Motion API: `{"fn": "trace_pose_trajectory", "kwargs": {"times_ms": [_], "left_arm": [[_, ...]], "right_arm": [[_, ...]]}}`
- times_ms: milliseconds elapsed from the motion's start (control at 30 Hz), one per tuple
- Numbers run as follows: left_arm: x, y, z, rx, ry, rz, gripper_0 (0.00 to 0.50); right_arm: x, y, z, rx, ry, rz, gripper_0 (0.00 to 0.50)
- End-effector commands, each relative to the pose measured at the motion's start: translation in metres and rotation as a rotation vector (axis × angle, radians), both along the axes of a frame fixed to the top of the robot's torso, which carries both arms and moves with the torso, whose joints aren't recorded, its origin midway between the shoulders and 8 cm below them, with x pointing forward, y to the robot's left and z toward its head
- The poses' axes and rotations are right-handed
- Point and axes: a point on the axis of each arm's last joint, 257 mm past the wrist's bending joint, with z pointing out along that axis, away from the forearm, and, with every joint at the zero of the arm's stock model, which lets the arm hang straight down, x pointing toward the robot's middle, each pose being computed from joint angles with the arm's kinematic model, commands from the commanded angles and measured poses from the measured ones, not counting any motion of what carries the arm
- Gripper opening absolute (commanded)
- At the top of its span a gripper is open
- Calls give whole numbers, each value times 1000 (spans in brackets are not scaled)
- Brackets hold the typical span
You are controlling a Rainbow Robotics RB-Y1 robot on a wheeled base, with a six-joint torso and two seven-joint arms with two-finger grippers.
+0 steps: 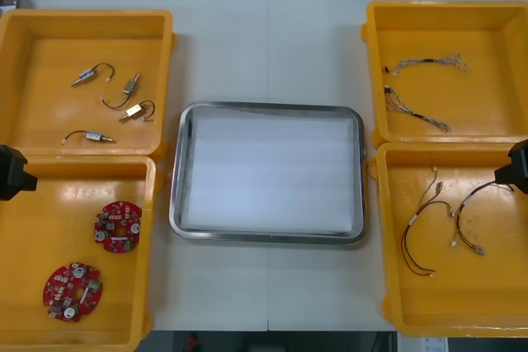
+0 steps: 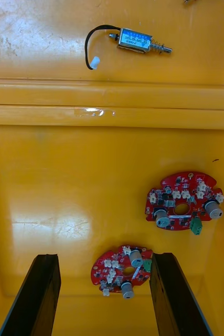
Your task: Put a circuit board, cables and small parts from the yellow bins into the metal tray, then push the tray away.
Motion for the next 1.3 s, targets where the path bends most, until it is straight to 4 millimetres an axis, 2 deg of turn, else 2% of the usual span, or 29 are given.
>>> {"fn": "trace_pose_trajectory", "kwargs": {"times_ms": [33, 233, 267, 300, 700, 967, 1133, 1300], "left_arm": [[-4, 12, 12, 64, -14, -35, 500], [-4, 12, 12, 64, -14, -35, 500], [-14, 10, -9, 36, 39, -25, 500], [-16, 10, -12, 33, 45, -22, 500], [-17, 16, -12, 39, 48, 24, 500], [-33, 21, -28, 27, 81, 82, 500], [-35, 15, -34, 32, 68, 132, 500], [-32, 2, -45, 70, 43, 179, 500]], "right_arm": [[-3, -15, 7, -46, -5, 8, 500], [-3, -15, 7, -46, -5, 8, 500], [-3, -15, 7, -46, -5, 8, 500], [-3, -15, 7, -46, -5, 8, 500], [-3, -15, 7, -46, -5, 8, 500], [0, -16, 11, -2, -39, -35, 500], [6, -26, 9, -20, -64, -97, 500], [6, -34, -3, -9, -50, -153, 500]]}}
